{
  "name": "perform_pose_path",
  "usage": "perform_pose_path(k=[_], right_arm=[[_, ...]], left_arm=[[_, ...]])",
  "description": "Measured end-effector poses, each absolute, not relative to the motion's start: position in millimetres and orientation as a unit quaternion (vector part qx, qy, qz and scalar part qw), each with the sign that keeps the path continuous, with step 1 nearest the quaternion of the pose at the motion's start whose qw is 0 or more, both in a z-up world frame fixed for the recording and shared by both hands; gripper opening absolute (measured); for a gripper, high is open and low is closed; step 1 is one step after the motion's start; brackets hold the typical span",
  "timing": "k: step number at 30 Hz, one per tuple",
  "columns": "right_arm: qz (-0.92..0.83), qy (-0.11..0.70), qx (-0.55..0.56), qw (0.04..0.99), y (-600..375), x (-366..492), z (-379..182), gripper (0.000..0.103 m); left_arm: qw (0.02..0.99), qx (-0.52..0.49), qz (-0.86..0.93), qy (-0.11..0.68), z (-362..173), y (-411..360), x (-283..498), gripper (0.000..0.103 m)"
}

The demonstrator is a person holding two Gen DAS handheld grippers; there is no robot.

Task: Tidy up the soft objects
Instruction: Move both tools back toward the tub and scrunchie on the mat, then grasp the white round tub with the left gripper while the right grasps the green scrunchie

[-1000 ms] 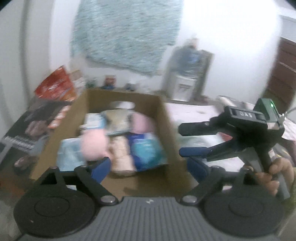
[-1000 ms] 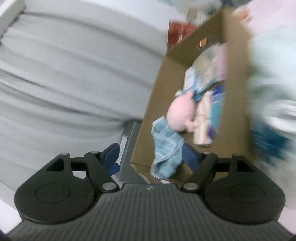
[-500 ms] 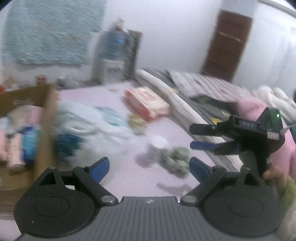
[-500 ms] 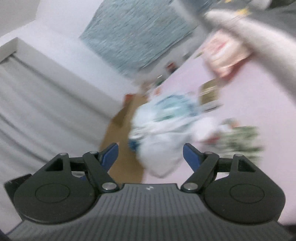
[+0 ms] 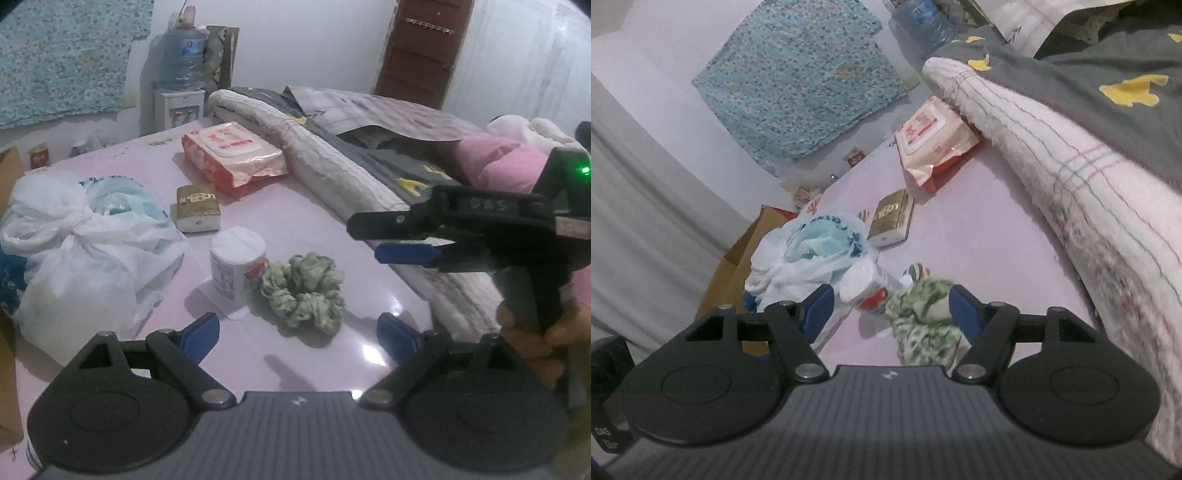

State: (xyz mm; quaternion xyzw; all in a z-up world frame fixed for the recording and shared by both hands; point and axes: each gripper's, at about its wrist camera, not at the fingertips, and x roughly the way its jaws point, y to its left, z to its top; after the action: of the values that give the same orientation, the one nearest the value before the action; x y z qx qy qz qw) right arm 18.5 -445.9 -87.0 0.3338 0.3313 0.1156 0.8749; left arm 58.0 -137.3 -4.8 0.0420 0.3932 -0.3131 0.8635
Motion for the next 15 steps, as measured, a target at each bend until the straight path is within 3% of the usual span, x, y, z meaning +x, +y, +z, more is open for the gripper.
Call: perform_pose_path(k=[6,11,15], right_arm=[[0.123,0.334,0.322,0.877,-448.5,32.1,-82.6,0.065],[0.121,0.351,0.271,0.888,-433.6,36.8,-85.4,0.065],[0.133,0.376,0.211,0.893,-413.2,38.7,-94.7,0.066]], left_arm=[[0.878,0.054,-0.294,0.375,-5.8,-143.5,82.3,0.082],[0.882,0.049,-0.271,0.384,-8.9,-152.0,118.0,0.065],[0.879,0.045,-0.250,0.403,-16.4,-157.1,146.3,0.061]])
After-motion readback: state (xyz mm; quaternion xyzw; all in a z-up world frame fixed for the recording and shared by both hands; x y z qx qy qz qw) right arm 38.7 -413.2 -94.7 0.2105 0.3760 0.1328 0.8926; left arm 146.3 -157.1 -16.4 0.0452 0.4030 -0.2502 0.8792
